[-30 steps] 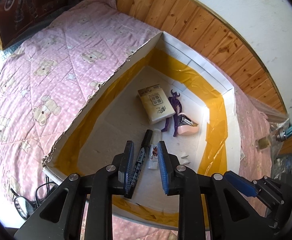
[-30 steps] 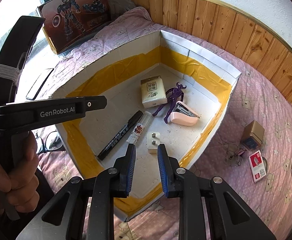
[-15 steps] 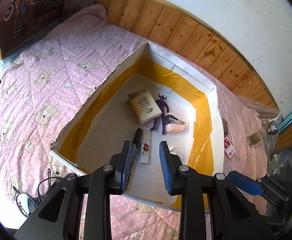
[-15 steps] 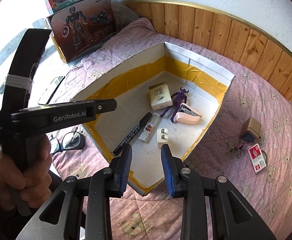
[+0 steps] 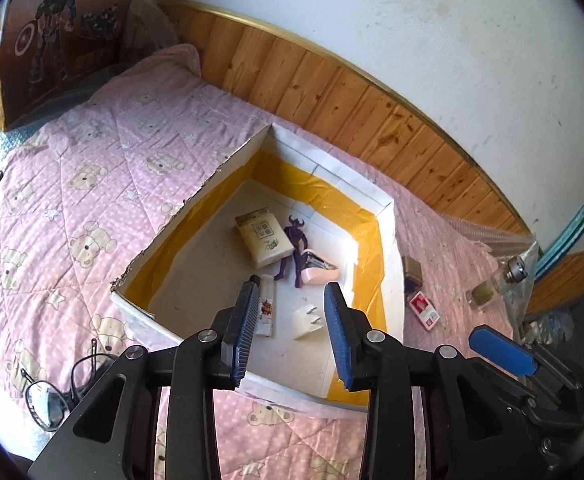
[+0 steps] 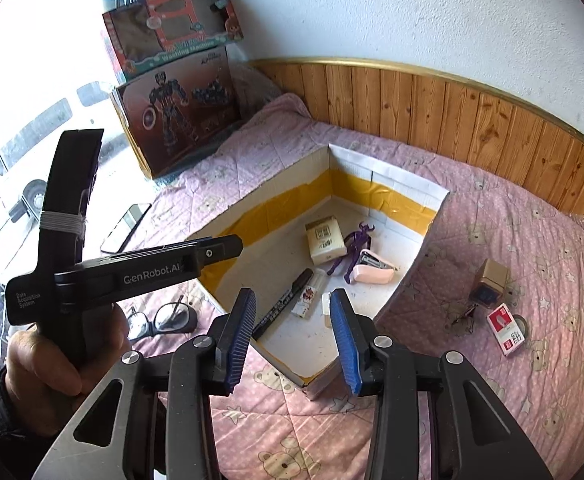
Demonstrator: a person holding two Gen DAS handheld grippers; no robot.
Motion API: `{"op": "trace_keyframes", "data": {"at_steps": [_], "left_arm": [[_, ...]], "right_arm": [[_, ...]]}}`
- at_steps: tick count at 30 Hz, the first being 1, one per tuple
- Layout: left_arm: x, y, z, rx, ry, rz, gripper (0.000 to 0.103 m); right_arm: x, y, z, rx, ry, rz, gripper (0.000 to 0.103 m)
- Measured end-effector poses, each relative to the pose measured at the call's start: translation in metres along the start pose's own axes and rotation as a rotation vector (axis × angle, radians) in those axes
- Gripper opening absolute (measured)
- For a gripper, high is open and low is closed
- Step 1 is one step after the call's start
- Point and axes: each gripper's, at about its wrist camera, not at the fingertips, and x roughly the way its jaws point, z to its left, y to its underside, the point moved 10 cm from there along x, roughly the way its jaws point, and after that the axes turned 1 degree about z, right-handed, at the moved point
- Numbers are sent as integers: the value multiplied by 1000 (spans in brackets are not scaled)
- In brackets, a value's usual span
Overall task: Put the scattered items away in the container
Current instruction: 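Withdraw both open tools from the box toward the remaining items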
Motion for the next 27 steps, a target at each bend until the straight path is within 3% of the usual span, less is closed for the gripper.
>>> {"op": "trace_keyframes", "data": {"at_steps": [7,12,27], "left_arm": [[-19,2,-25,39,62,-76,38],[-24,13,-57,126,104,-97,39],[-8,63,-137,363,137,-68,40]], "right_arm": [[-16,6,-4,32,-46,-95,43],[-23,20,-14,38,-66,-137,45],[-54,39,-65,78,-66,-245,50]]}}
